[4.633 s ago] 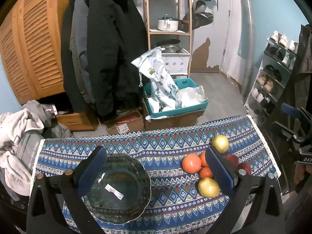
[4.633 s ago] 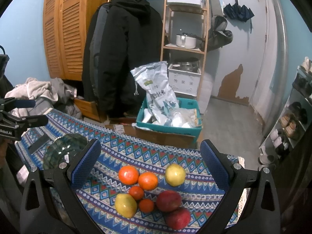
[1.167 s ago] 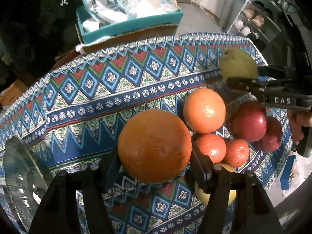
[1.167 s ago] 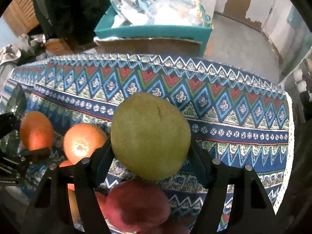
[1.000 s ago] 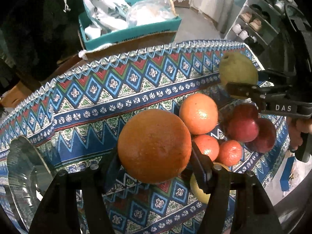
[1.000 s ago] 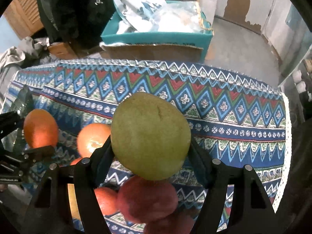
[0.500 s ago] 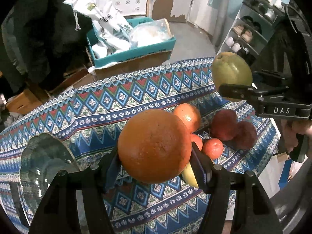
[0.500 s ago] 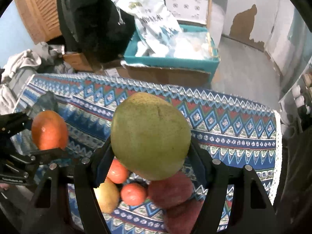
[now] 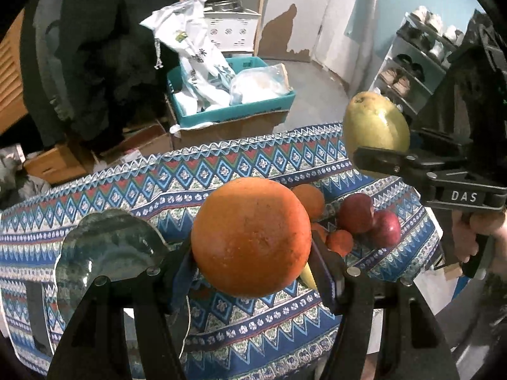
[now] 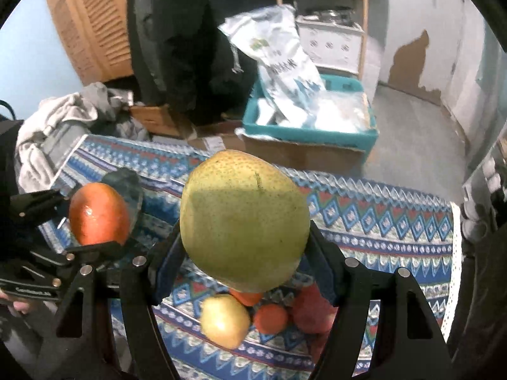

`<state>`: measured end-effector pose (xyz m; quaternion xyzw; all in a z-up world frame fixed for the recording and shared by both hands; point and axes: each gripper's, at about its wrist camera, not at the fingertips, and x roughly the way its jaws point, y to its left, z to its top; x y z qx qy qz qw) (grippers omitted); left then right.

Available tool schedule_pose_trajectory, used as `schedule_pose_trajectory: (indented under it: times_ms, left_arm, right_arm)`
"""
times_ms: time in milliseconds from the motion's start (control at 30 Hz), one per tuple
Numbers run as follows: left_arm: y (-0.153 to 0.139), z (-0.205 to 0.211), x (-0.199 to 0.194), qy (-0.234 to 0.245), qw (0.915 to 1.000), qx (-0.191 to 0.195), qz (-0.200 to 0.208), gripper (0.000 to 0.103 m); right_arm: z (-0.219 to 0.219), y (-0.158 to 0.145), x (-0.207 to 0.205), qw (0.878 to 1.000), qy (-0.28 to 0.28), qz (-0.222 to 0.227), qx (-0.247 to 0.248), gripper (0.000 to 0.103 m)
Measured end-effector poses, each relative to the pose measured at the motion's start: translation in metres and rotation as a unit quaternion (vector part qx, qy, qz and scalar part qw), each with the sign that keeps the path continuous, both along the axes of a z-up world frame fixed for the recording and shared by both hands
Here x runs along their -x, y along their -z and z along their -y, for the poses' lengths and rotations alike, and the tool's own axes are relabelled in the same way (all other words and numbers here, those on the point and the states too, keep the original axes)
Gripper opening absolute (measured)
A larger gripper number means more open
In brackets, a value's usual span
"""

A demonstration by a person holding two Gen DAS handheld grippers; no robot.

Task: Organize fruits
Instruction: 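Lift the orange with the left tool while the right tool carries the pear over the bowl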

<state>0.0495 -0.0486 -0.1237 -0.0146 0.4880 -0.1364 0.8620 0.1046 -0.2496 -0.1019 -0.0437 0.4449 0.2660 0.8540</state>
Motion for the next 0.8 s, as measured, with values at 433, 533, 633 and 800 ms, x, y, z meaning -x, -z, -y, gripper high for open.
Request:
schedule_pose_trajectory:
  times_ms: [433,533,633,800]
  left_arm:
    - [-0.014,-0.038,0.019,-0.030,0.9995,0.003,0.011,0.067]
    - [-0.016,-0.049,0.023,-0.040,0.9991,0.006,0.014,0.067]
    - [-0.016,-0.058,0.024,-0.048,0.9987,0.007,0.015,0.067]
    - [-0.013,-0.077,0.027,-0.067,0.9977,0.009,0.012,0.067]
  right_arm:
    - [-0.057,-0.031,0.016,0.998,-0.058,0.016,-0.028,0.072]
    - [-0.069,-0.034,0.017,0.997,-0.069,0.017,-0.032,0.072]
    - [-0.083,-0.036,0.019,0.996,-0.081,0.016,-0.033,0.072]
    - [-0.110,-0.036,0.021,0.994,-0.099,0.010,-0.033,0.072]
